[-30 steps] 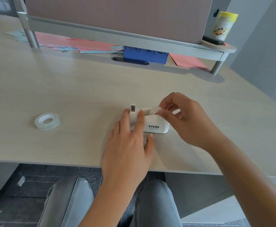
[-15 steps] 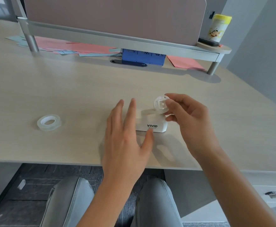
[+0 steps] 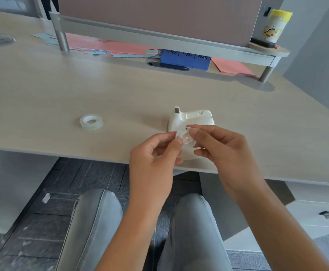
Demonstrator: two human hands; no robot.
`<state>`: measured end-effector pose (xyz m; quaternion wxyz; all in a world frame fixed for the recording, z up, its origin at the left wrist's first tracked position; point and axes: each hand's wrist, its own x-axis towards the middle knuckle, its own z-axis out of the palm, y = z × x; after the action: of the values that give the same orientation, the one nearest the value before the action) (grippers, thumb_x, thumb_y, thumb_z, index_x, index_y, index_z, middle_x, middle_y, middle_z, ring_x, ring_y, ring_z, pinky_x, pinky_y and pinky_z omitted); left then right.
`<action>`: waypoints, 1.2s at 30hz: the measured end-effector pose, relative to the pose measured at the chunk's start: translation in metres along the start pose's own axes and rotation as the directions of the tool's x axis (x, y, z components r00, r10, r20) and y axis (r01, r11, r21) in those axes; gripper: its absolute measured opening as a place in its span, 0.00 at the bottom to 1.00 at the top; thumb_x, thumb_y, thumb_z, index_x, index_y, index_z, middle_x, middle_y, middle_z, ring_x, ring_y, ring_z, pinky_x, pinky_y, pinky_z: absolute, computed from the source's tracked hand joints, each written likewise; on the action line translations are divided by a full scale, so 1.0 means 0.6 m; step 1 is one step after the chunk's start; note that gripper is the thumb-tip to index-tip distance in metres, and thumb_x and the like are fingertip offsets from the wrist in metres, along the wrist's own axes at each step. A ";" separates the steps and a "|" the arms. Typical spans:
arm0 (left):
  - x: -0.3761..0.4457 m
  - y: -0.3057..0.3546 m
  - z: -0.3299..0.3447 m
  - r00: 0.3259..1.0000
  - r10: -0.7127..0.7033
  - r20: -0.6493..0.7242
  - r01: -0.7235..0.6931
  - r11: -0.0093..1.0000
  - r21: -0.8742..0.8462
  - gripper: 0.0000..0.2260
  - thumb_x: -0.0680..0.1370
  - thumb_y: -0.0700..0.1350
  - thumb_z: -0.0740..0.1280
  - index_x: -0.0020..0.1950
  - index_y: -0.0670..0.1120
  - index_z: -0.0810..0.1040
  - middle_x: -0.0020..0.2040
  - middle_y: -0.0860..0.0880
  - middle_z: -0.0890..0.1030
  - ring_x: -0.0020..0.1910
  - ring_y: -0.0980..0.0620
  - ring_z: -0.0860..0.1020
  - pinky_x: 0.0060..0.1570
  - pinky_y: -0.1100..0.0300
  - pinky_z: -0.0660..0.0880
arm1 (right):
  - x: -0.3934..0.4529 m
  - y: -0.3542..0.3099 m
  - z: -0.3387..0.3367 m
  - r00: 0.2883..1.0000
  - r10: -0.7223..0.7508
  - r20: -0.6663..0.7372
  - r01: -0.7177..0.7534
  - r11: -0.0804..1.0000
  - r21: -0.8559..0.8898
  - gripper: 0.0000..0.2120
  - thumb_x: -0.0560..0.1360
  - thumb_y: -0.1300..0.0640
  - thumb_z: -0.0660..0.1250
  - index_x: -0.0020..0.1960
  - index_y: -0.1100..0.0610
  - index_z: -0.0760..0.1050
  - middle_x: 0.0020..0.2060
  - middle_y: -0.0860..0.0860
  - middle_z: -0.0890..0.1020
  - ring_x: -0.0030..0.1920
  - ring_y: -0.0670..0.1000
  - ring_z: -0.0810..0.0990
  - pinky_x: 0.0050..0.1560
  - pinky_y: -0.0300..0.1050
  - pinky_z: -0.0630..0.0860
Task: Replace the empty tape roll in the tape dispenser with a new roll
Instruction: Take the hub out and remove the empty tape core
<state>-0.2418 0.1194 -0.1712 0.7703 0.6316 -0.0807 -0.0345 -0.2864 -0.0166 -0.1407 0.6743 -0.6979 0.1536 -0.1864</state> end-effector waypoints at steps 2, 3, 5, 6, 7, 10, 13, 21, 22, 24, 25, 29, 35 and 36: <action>-0.009 0.002 -0.012 1.000 -0.017 -0.002 0.017 0.999 -0.036 0.04 0.79 0.41 0.74 0.51 0.45 0.88 0.39 0.47 0.89 0.35 0.57 0.84 0.43 0.58 0.84 | -0.008 -0.001 0.010 1.000 0.014 0.016 -0.014 1.000 -0.007 0.06 0.78 0.58 0.74 0.51 0.56 0.89 0.39 0.45 0.89 0.37 0.40 0.83 0.49 0.42 0.79; -0.013 0.004 -0.017 1.000 -0.021 -0.005 0.020 0.998 -0.055 0.03 0.78 0.41 0.74 0.50 0.45 0.88 0.39 0.47 0.89 0.36 0.56 0.84 0.43 0.59 0.84 | -0.012 -0.002 0.014 0.999 0.018 0.030 -0.018 1.000 -0.007 0.06 0.78 0.58 0.74 0.51 0.56 0.90 0.38 0.46 0.89 0.37 0.40 0.83 0.49 0.42 0.79; -0.018 0.010 -0.028 0.999 -0.030 -0.014 0.029 0.996 -0.082 0.03 0.78 0.40 0.75 0.49 0.45 0.88 0.38 0.47 0.89 0.36 0.54 0.85 0.43 0.61 0.83 | -0.016 -0.003 0.021 0.998 0.024 0.059 -0.024 1.000 0.000 0.06 0.76 0.56 0.76 0.49 0.56 0.90 0.39 0.48 0.88 0.38 0.43 0.82 0.52 0.44 0.81; -0.020 0.014 -0.033 0.999 -0.046 -0.013 0.044 0.993 -0.110 0.02 0.77 0.40 0.75 0.49 0.44 0.88 0.38 0.48 0.88 0.36 0.54 0.85 0.43 0.61 0.83 | -0.018 -0.004 0.023 0.997 0.029 0.078 -0.030 1.000 0.008 0.07 0.75 0.54 0.77 0.49 0.57 0.90 0.39 0.50 0.87 0.39 0.45 0.81 0.54 0.46 0.82; -0.021 0.018 -0.037 0.998 -0.069 -0.007 0.067 0.986 -0.150 0.02 0.77 0.40 0.75 0.48 0.44 0.88 0.37 0.48 0.88 0.36 0.54 0.84 0.43 0.61 0.83 | -0.019 -0.005 0.025 0.994 0.039 0.097 -0.041 0.999 0.023 0.10 0.72 0.52 0.78 0.48 0.56 0.90 0.40 0.52 0.87 0.40 0.47 0.81 0.56 0.47 0.82; -0.024 0.025 -0.046 0.992 -0.119 0.043 0.127 0.954 -0.273 0.03 0.76 0.39 0.75 0.45 0.44 0.89 0.36 0.48 0.87 0.35 0.53 0.82 0.42 0.62 0.81 | -0.021 -0.011 0.030 0.981 0.100 0.163 -0.120 0.986 0.116 0.15 0.64 0.48 0.79 0.46 0.57 0.89 0.46 0.59 0.85 0.46 0.52 0.81 0.53 0.44 0.82; -0.025 0.030 -0.047 0.988 -0.133 0.081 0.154 0.923 -0.353 0.02 0.74 0.38 0.75 0.44 0.42 0.88 0.35 0.47 0.86 0.34 0.53 0.80 0.41 0.64 0.81 | -0.023 -0.016 0.038 0.958 0.173 0.228 -0.226 0.946 0.231 0.15 0.65 0.51 0.79 0.47 0.59 0.87 0.50 0.62 0.81 0.47 0.55 0.79 0.48 0.41 0.82; -0.021 0.022 -0.045 0.983 -0.147 0.109 0.180 0.879 -0.441 0.10 0.65 0.43 0.77 0.43 0.42 0.87 0.37 0.46 0.86 0.34 0.54 0.79 0.38 0.65 0.80 | -0.022 -0.021 0.045 0.944 0.242 0.223 -0.302 0.907 0.295 0.09 0.66 0.54 0.78 0.44 0.58 0.86 0.50 0.61 0.80 0.41 0.50 0.79 0.45 0.40 0.81; -0.019 0.021 -0.044 0.984 -0.143 0.106 0.175 0.881 -0.440 0.11 0.65 0.43 0.77 0.44 0.42 0.87 0.37 0.46 0.86 0.34 0.54 0.80 0.38 0.65 0.79 | -0.021 -0.020 0.046 0.944 0.246 0.220 -0.304 0.906 0.293 0.10 0.67 0.54 0.78 0.45 0.59 0.86 0.49 0.61 0.80 0.41 0.50 0.79 0.44 0.40 0.81; -0.016 0.017 -0.045 0.986 -0.132 0.102 0.164 0.882 -0.442 0.12 0.65 0.43 0.77 0.46 0.41 0.87 0.38 0.47 0.86 0.33 0.55 0.80 0.38 0.65 0.79 | -0.018 -0.019 0.046 0.941 0.254 0.224 -0.313 0.904 0.293 0.13 0.68 0.55 0.78 0.48 0.61 0.86 0.48 0.61 0.81 0.40 0.50 0.79 0.42 0.40 0.81; -0.014 0.016 -0.045 0.986 -0.130 0.104 0.163 0.880 -0.447 0.11 0.65 0.43 0.77 0.46 0.41 0.87 0.39 0.46 0.87 0.33 0.55 0.80 0.38 0.65 0.79 | -0.016 -0.019 0.047 0.939 0.259 0.228 -0.320 0.900 0.296 0.14 0.68 0.55 0.78 0.49 0.62 0.86 0.47 0.60 0.81 0.40 0.50 0.79 0.41 0.40 0.81; -0.005 0.014 -0.046 0.984 -0.126 0.125 0.171 0.862 -0.477 0.10 0.66 0.42 0.77 0.46 0.41 0.87 0.39 0.46 0.87 0.33 0.54 0.80 0.37 0.65 0.79 | -0.007 -0.019 0.050 0.927 0.282 0.247 -0.353 0.879 0.320 0.14 0.67 0.56 0.78 0.50 0.62 0.85 0.43 0.57 0.82 0.39 0.50 0.79 0.40 0.40 0.80; 0.009 0.012 -0.048 0.980 -0.140 0.144 0.194 0.841 -0.506 0.11 0.66 0.41 0.76 0.47 0.41 0.86 0.40 0.46 0.86 0.34 0.55 0.79 0.37 0.66 0.79 | 0.004 -0.017 0.055 0.925 0.290 0.246 -0.359 0.881 0.308 0.12 0.68 0.56 0.78 0.48 0.61 0.85 0.41 0.55 0.83 0.38 0.49 0.80 0.41 0.40 0.81; 0.011 0.011 -0.048 0.978 -0.145 0.147 0.200 0.837 -0.510 0.11 0.66 0.41 0.76 0.48 0.41 0.86 0.40 0.46 0.86 0.34 0.55 0.80 0.37 0.66 0.79 | 0.005 -0.017 0.055 0.924 0.292 0.247 -0.360 0.881 0.308 0.12 0.68 0.56 0.78 0.48 0.61 0.85 0.41 0.55 0.83 0.38 0.49 0.80 0.40 0.40 0.81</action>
<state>-0.2310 0.1475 -0.1695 0.9011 0.4010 -0.0506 -0.1569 -0.2687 0.0117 -0.1312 0.8202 -0.5464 0.1677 -0.0253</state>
